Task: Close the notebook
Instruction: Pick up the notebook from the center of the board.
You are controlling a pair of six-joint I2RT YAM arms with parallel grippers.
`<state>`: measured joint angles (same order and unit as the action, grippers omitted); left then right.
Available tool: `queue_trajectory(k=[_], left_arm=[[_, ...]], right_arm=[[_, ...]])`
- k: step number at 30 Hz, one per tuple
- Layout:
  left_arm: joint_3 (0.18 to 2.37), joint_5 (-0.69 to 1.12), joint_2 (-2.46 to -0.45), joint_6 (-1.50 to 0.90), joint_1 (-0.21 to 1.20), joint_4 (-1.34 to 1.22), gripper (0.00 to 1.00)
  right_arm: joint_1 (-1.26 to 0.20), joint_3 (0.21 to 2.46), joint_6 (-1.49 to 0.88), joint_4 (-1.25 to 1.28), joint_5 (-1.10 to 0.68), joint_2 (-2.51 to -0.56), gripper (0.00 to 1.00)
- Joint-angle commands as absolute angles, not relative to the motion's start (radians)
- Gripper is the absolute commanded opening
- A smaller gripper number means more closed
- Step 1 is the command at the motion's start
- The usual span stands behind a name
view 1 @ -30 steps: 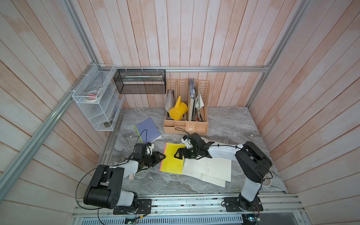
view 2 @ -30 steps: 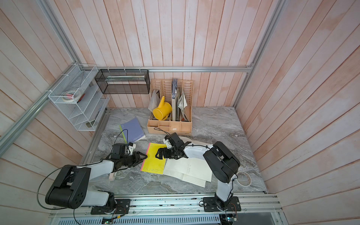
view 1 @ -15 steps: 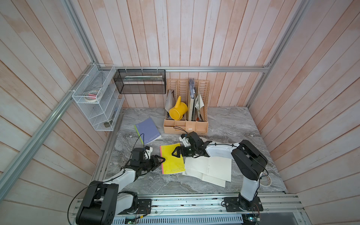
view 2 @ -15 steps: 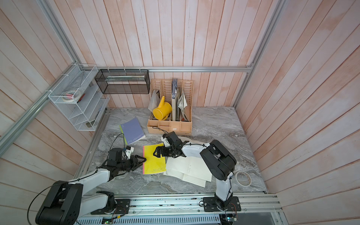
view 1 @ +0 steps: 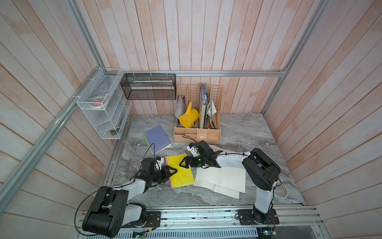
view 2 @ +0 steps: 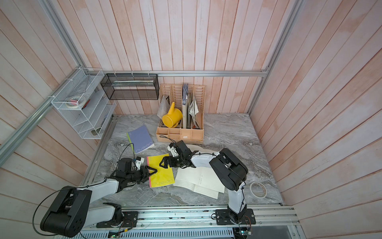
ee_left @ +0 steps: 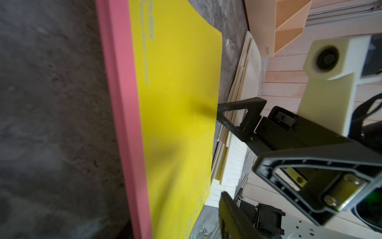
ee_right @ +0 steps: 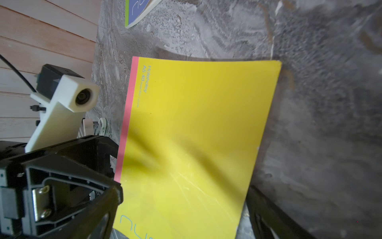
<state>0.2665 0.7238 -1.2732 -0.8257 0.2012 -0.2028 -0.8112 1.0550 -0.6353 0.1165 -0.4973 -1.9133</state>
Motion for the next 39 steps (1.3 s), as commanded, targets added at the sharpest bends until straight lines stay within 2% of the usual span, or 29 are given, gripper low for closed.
queue_trajectory(k=[1, 5, 8, 13, 21, 24, 27, 30, 35, 39], left_arm=[[0.328, 0.678, -1.239, -0.768, 0.21, -0.13, 0.51], [0.383, 0.592, -1.201, -0.71, 0.209, 0.03, 0.51], [0.409, 0.554, -1.217, -0.685, 0.209, 0.105, 0.46], [0.417, 0.555, -1.29, -0.668, 0.209, 0.11, 0.42], [0.454, 0.509, -1.277, -0.62, 0.209, 0.2, 0.44], [0.451, 0.492, -1.274, -0.61, 0.209, 0.208, 0.33], [0.43, 0.503, -1.295, -0.622, 0.209, 0.166, 0.12], [0.409, 0.519, -1.317, -0.636, 0.209, 0.123, 0.02], [0.411, 0.495, -1.286, -0.634, 0.209, 0.151, 0.0], [0.461, 0.325, -1.24, -0.624, 0.22, 0.311, 0.0]], right_arm=[[-0.828, 1.036, -0.654, 0.022, -0.511, -1.959, 0.98], [-0.827, 1.038, -0.65, 0.016, -0.508, -1.957, 0.98], [-0.828, 1.04, -0.649, 0.015, -0.509, -1.959, 0.98], [-0.827, 1.042, -0.646, 0.012, -0.509, -1.957, 0.98], [-0.827, 1.045, -0.643, 0.007, -0.506, -1.958, 0.98], [-0.828, 1.051, -0.643, 0.008, -0.508, -1.963, 0.98], [-0.827, 1.057, -0.643, 0.007, -0.51, -1.963, 0.98], [-0.828, 1.059, -0.639, 0.003, -0.506, -1.959, 0.98], [-0.828, 1.059, -0.632, -0.006, -0.493, -1.938, 0.98], [-0.828, 1.083, -0.625, -0.041, -0.468, -1.89, 0.98]])
